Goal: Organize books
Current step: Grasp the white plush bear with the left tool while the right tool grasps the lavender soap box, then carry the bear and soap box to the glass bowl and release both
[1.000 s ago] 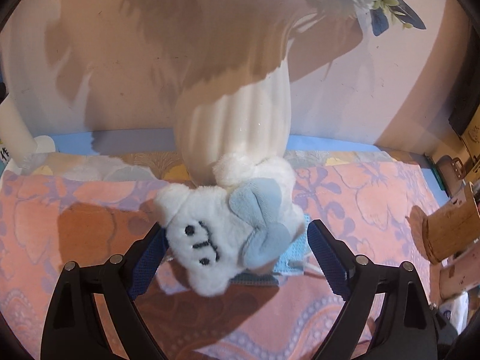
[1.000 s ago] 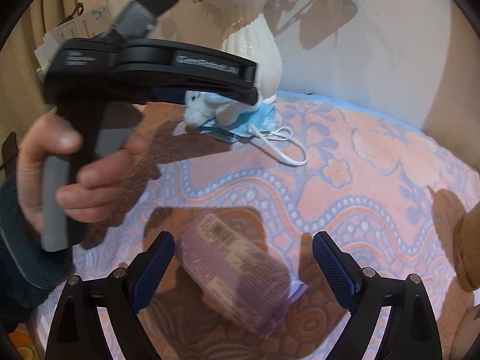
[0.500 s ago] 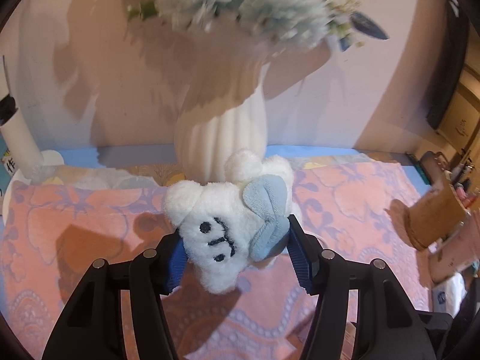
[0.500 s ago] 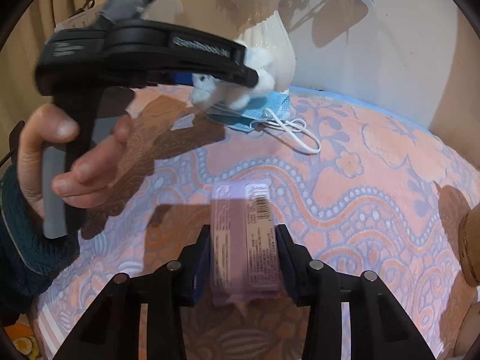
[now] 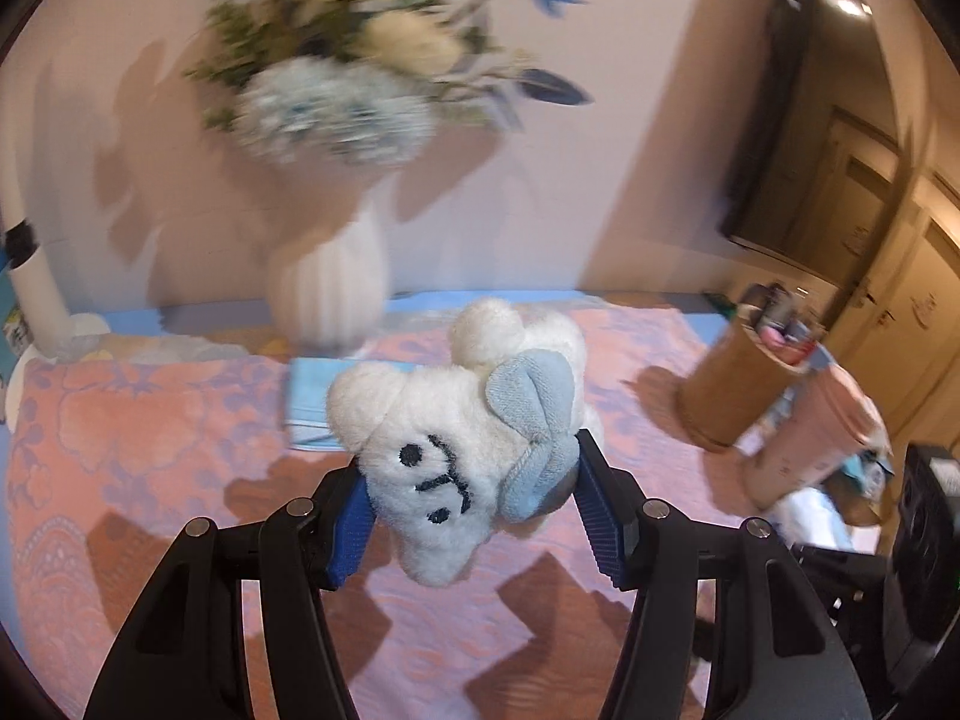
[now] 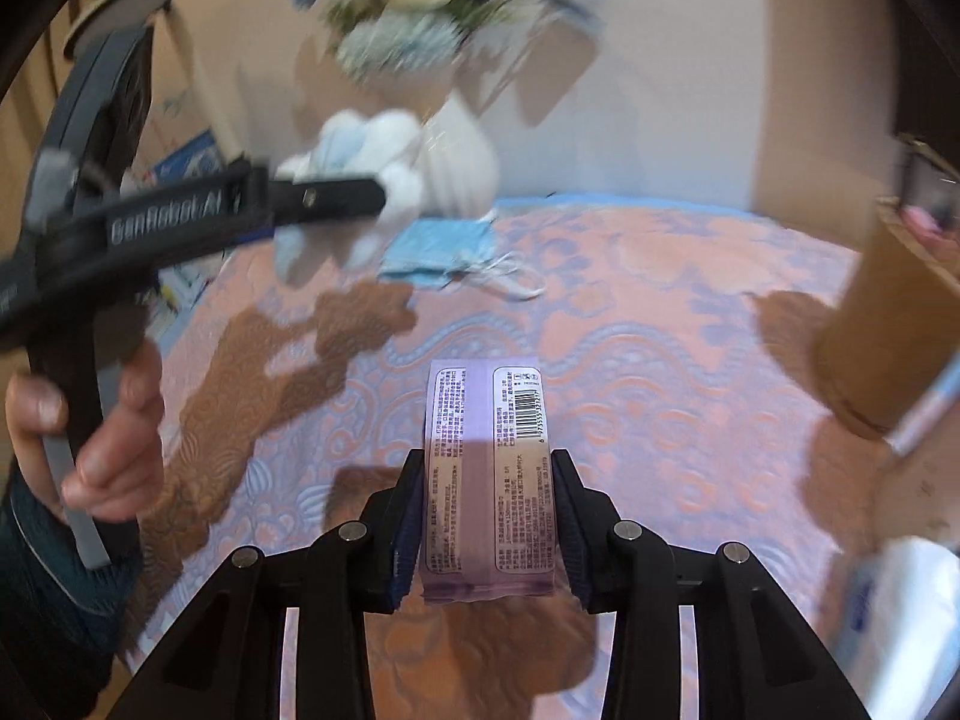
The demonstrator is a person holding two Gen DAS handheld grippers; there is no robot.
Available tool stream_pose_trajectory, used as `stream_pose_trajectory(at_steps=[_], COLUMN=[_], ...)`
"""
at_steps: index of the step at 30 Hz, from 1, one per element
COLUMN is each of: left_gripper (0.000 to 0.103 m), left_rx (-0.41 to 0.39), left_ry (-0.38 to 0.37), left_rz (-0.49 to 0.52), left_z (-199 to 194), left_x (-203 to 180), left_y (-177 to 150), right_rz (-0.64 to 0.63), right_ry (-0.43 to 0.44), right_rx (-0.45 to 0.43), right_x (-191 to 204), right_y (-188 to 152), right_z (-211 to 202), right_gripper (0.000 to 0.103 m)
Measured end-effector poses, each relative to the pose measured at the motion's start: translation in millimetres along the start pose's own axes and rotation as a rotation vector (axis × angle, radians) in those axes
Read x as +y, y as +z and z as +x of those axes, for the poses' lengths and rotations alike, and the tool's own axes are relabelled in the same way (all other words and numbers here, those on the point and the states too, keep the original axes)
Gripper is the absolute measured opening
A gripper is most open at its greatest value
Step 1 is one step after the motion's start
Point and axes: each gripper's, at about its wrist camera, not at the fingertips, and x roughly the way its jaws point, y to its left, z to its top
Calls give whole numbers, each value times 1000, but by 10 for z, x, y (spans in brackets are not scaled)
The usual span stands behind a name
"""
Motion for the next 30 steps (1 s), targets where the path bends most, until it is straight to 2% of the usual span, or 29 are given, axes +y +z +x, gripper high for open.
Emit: stream_pose_trajectory(at_steps=[5, 12, 19, 26, 30], left_gripper=[57, 57, 57, 57, 57], left_rx=[3, 33, 31, 42, 93], left_ry=[-86, -231, -388, -453, -458], left_rz=[56, 170, 250, 319, 314], left_z=[3, 46, 15, 222, 513], left_x=[-553, -1471, -2245, -3064, -3464], left_y=[-39, -118, 11, 155, 214], right_rz=[64, 164, 259, 384, 464], right_ry=[-69, -180, -286, -421, -478], right_rx=[-41, -93, -195, -273, -309], right_x=[-246, -789, -1335, -2097, -2559], right_y=[-103, -308, -556, -734, -780], right_z=[-444, -1084, -1795, -2371, -2553], right_gripper=[38, 38, 38, 38, 39])
